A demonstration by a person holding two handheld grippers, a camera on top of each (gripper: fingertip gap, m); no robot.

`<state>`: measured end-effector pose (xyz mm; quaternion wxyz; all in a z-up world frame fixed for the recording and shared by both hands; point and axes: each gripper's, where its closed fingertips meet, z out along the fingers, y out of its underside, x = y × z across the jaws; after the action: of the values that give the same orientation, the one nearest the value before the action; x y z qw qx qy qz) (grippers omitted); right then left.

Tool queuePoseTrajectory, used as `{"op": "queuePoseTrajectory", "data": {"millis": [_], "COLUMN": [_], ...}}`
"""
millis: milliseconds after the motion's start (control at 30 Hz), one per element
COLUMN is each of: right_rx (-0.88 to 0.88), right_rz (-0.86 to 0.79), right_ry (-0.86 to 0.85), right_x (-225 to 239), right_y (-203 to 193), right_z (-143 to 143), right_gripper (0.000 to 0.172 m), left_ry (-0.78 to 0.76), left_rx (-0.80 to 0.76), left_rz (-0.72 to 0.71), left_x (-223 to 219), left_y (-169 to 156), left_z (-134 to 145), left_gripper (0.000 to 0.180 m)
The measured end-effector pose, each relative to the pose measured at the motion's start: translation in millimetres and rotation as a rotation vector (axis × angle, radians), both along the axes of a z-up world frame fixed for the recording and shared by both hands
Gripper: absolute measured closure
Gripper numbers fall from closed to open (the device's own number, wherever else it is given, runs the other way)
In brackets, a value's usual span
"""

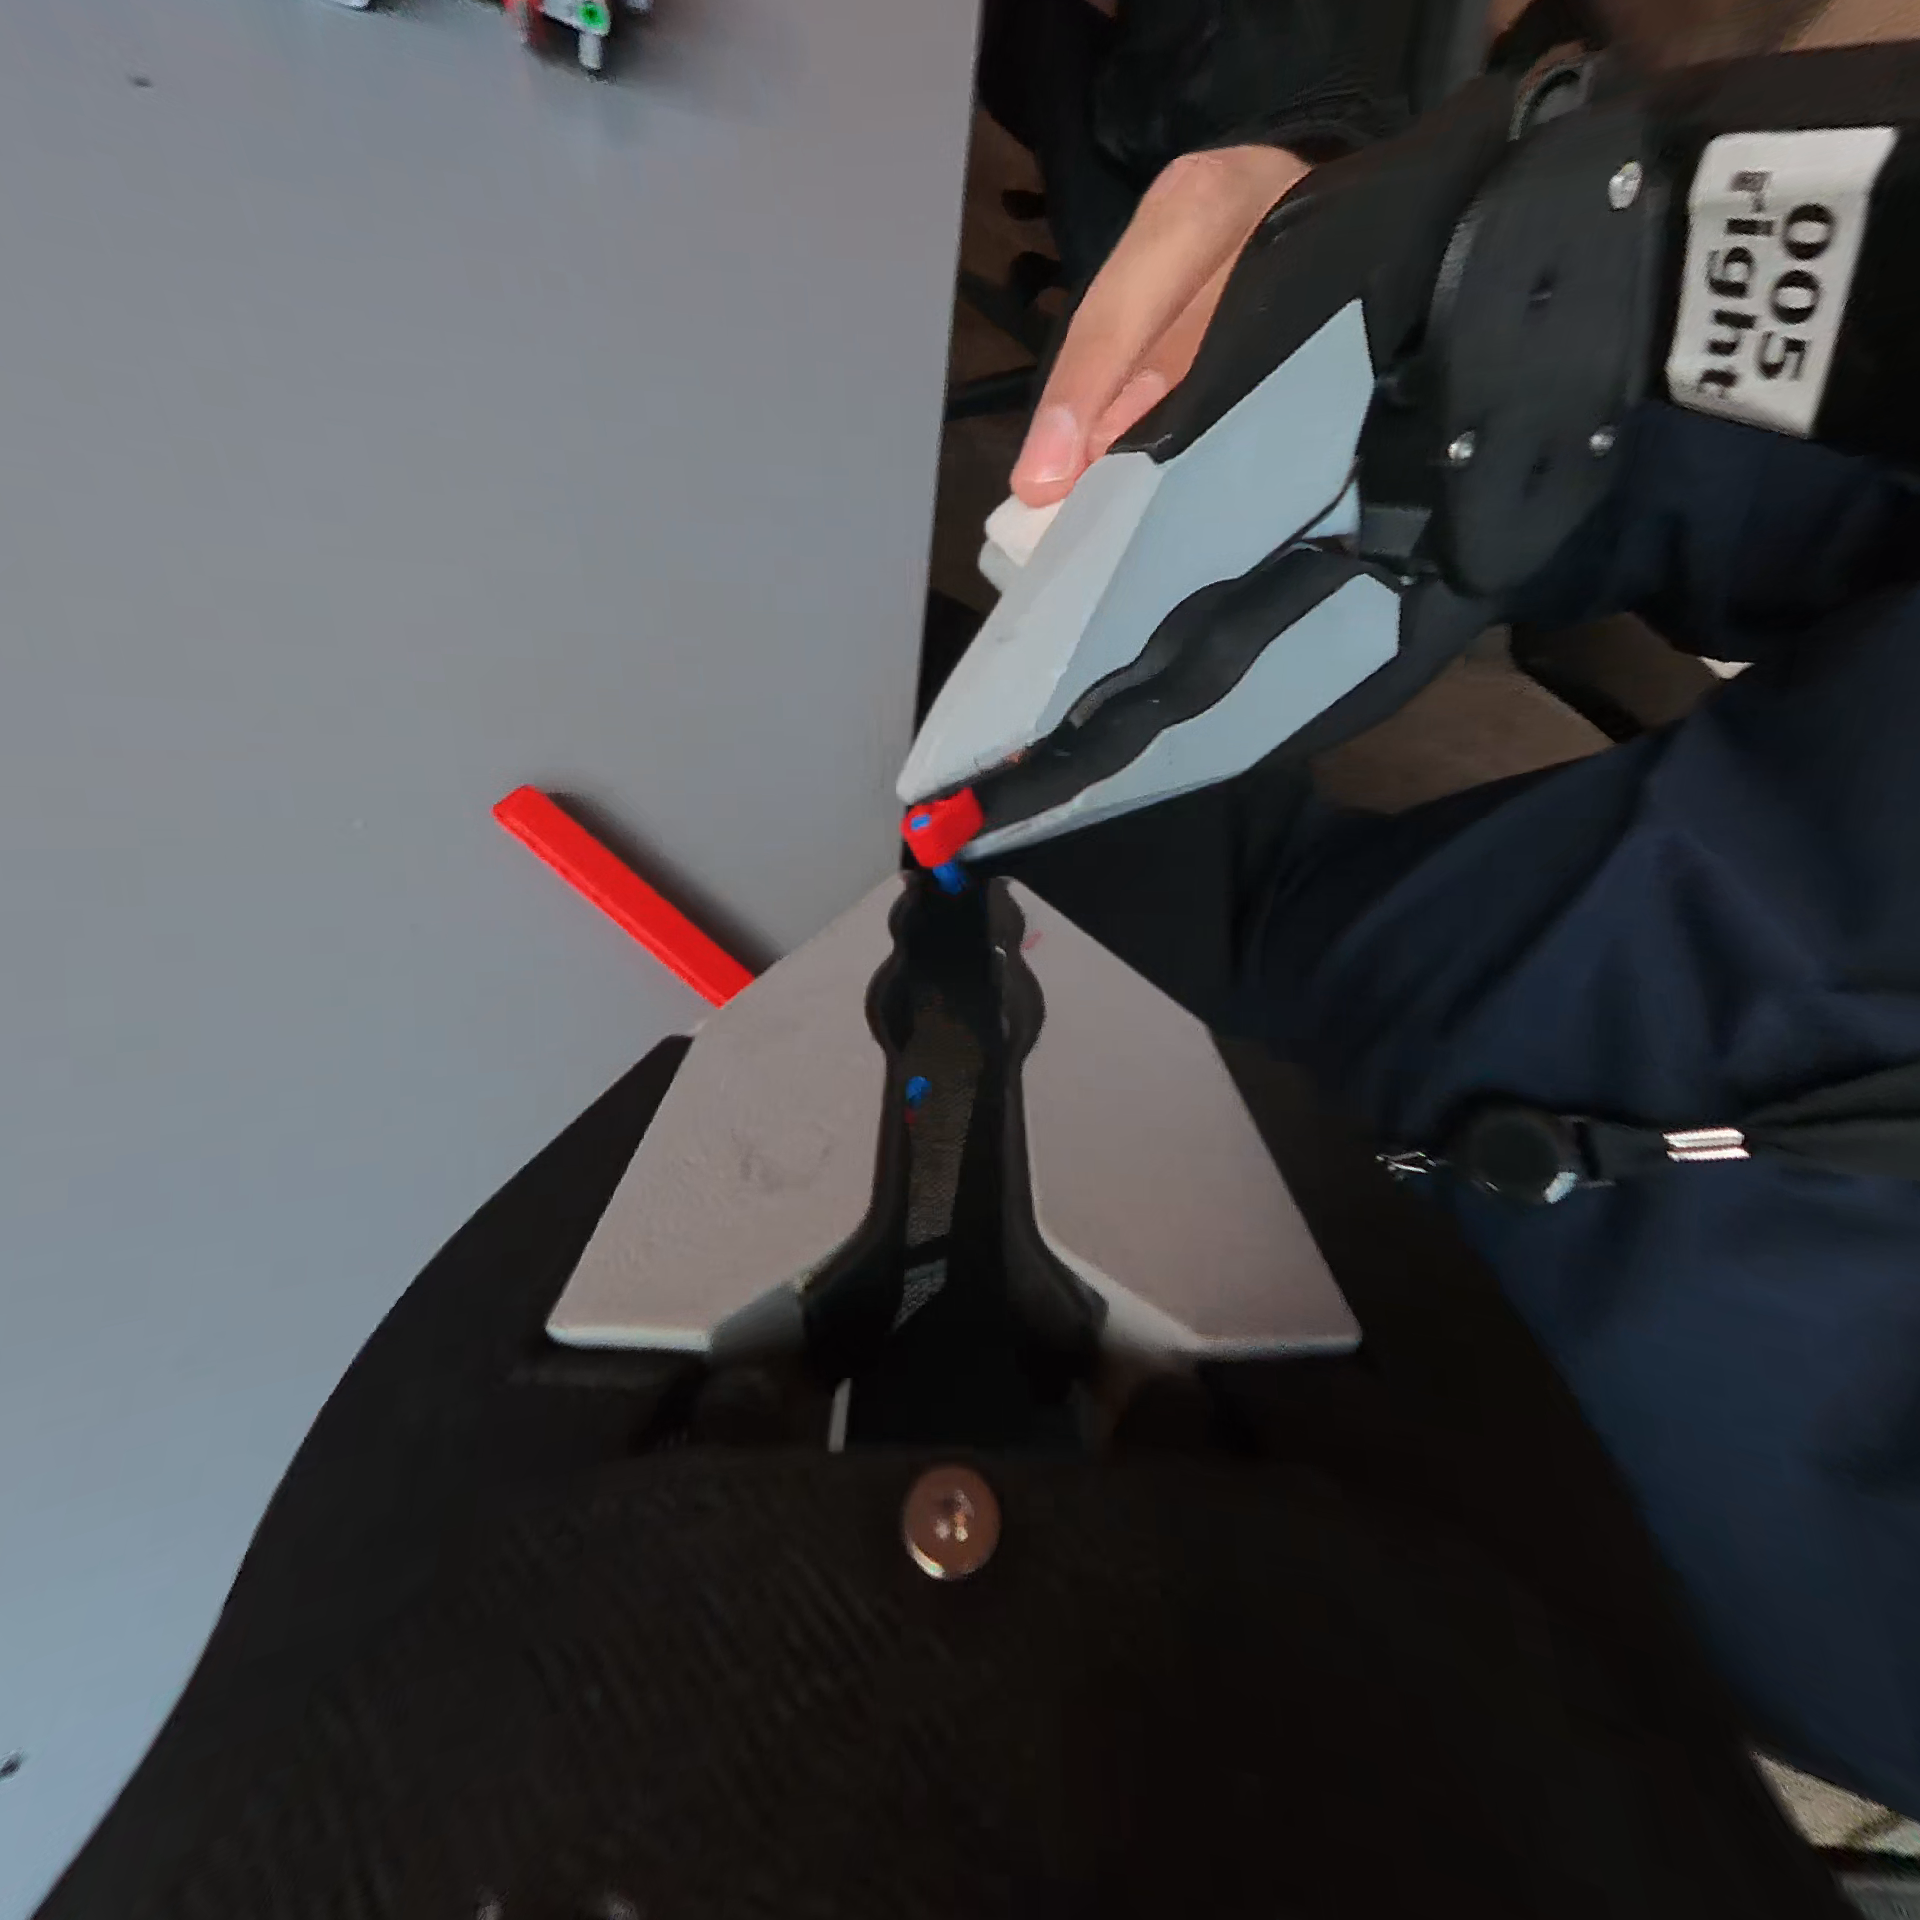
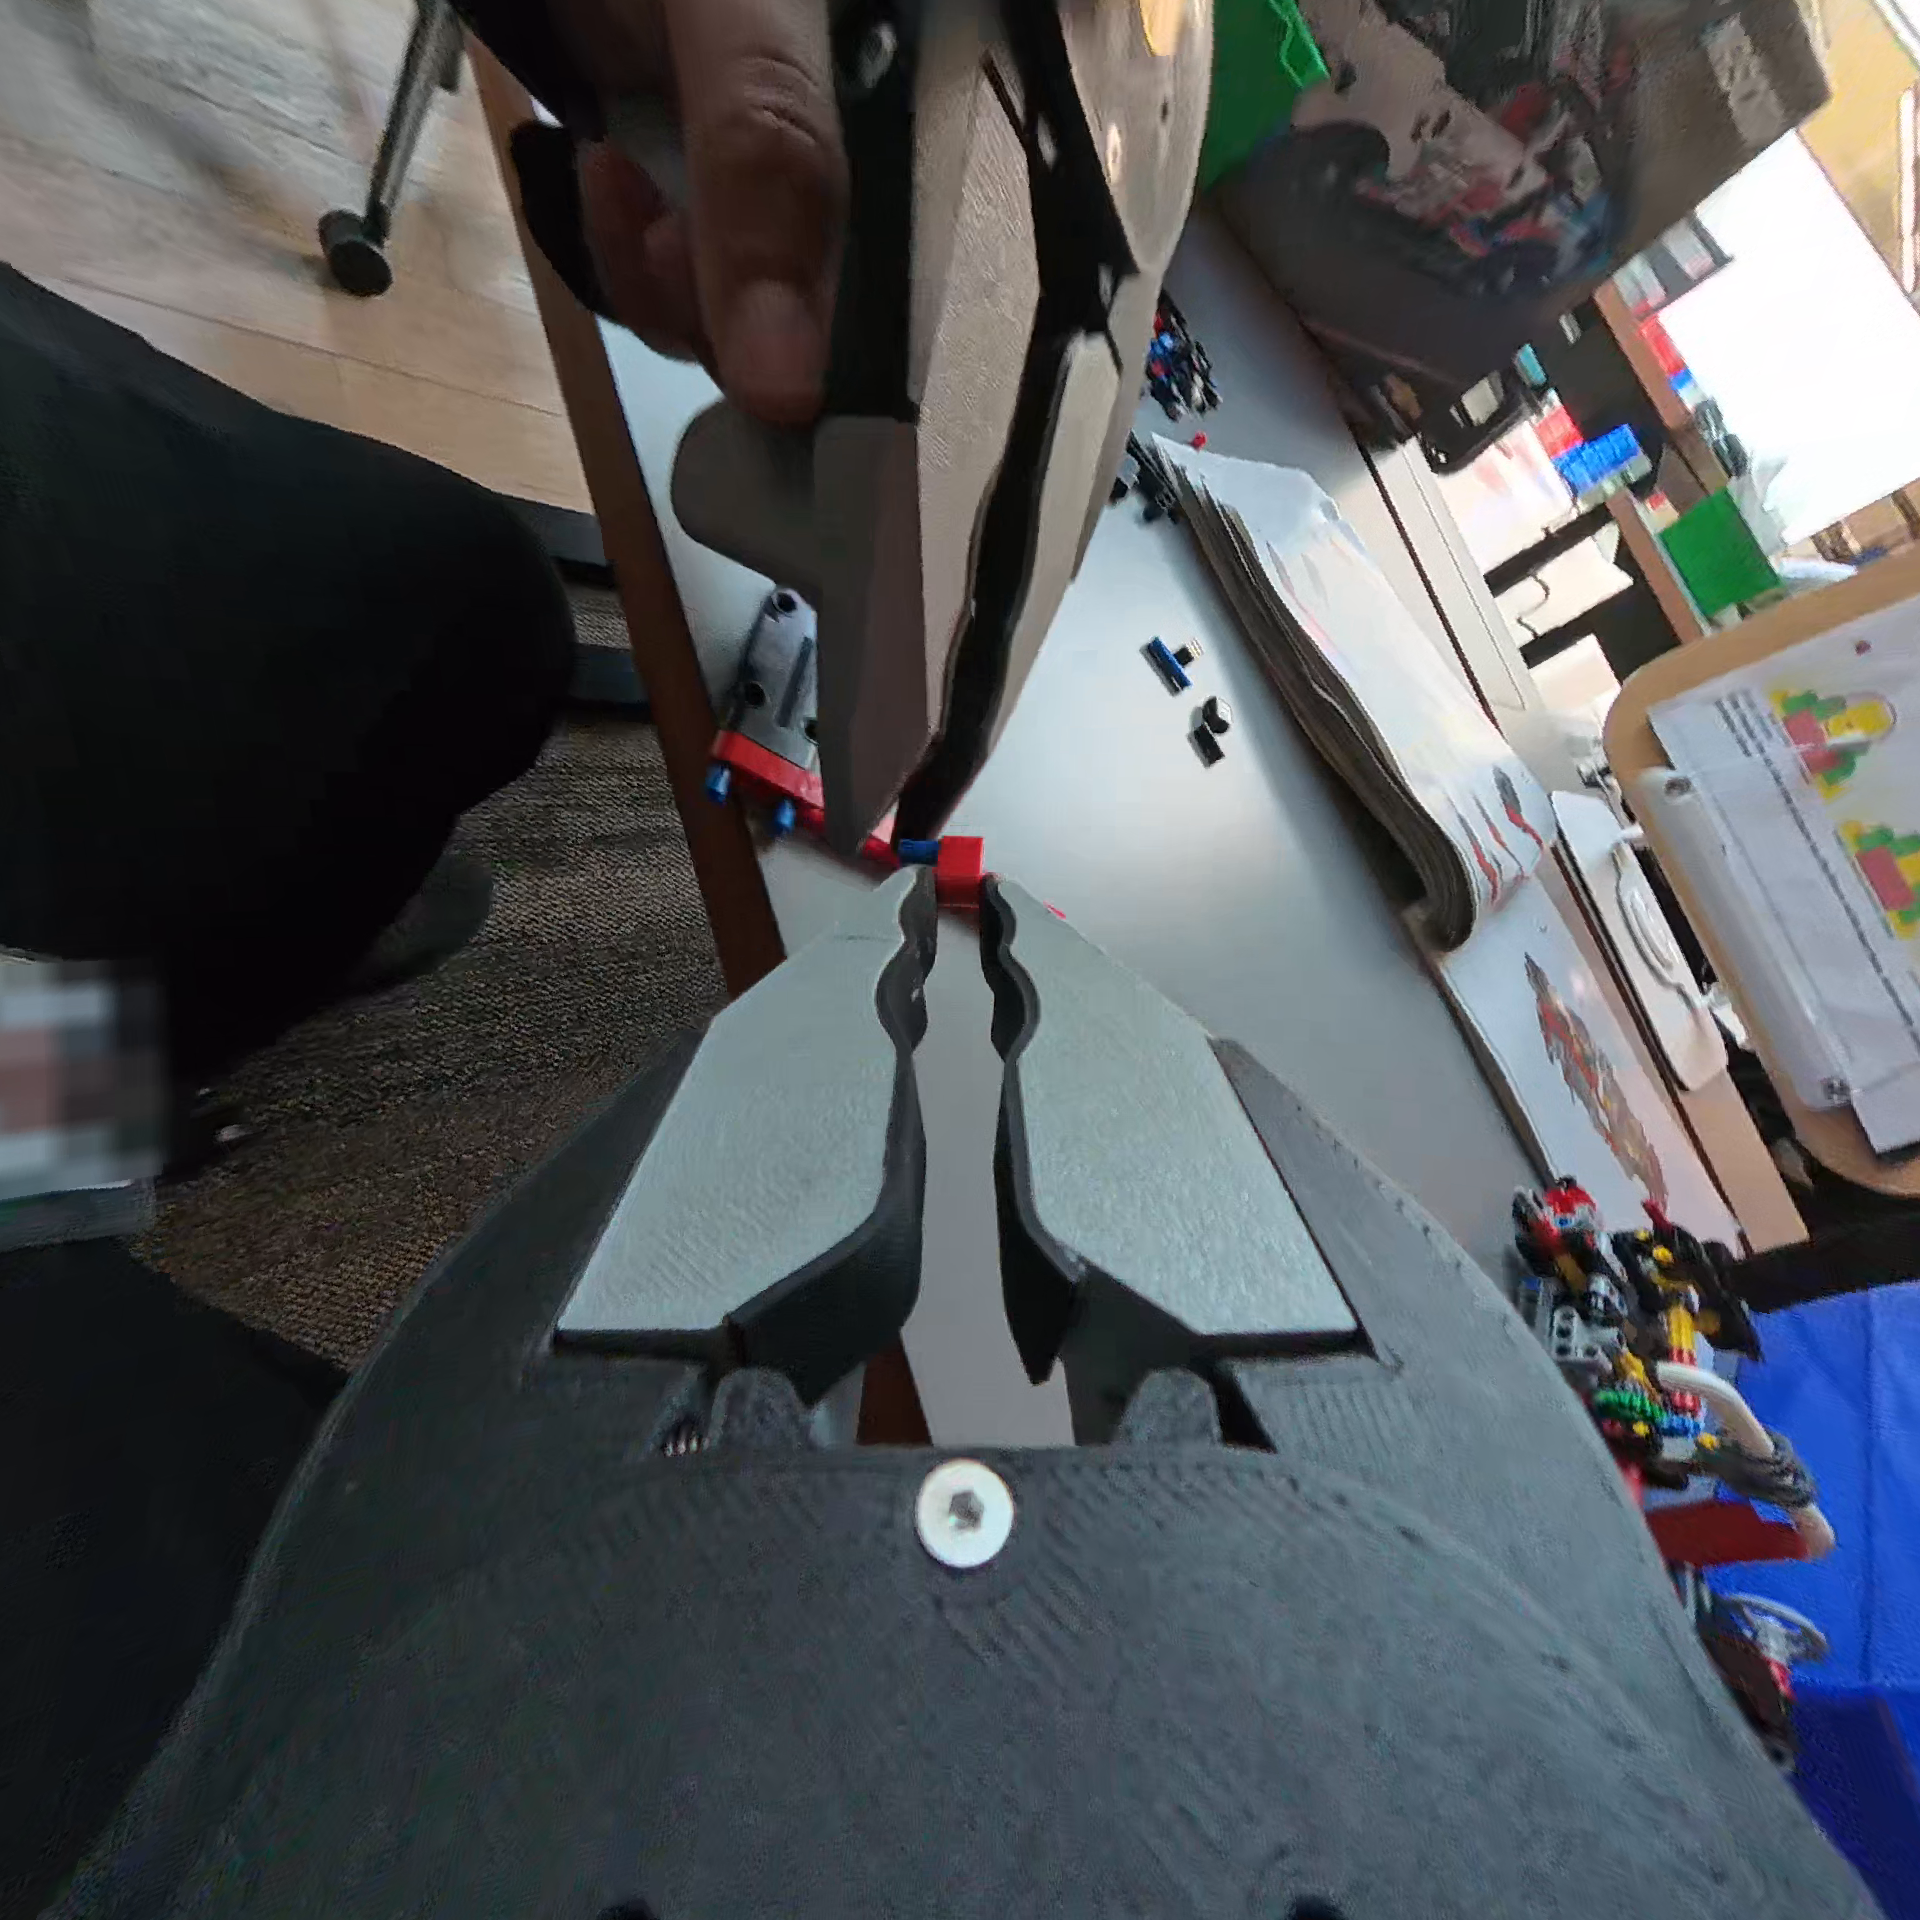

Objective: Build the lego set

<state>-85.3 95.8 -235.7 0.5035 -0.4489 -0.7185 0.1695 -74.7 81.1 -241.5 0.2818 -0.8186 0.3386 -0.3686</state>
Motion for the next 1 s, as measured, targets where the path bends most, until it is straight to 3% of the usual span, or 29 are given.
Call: {"op": "queuePoseTrajectory", "data": {"millis": [133,267,367,567,833,1000], "right_rx": [-0.126,-0.334,-0.498,-0.711,-0.846,-0.768], "right_rz": [-0.119,-0.187,-0.188,-0.153,-0.118,0.037], "right_ry": [0.006,0.024,0.027,0.025,0.002,0.113], "right_x": [3,6,6,10,14,17], "right_y": [21,31,27,18,7,-5], "right_z": [-2,-2,-1,9,12,33], "right_gripper": [0.166,0.166,0.166,0.166,0.166,0.164], "left_ry": [0.105,0.401,0.64,0.834,0.893,0.693], "left_rx": [0.134,0.552,0.853,1.135,1.266,1.26], "left_rz": [0.082,0.166,0.123,0.006,-0.013,0.055], "left_x": [-10,-22,-19,0,8,9], "left_y": [11,32,37,35,31,22], "left_z": [8,16,14,13,21,36], "left_gripper": [0.157,0.148,0.15,0.161,0.175,0.175]}}
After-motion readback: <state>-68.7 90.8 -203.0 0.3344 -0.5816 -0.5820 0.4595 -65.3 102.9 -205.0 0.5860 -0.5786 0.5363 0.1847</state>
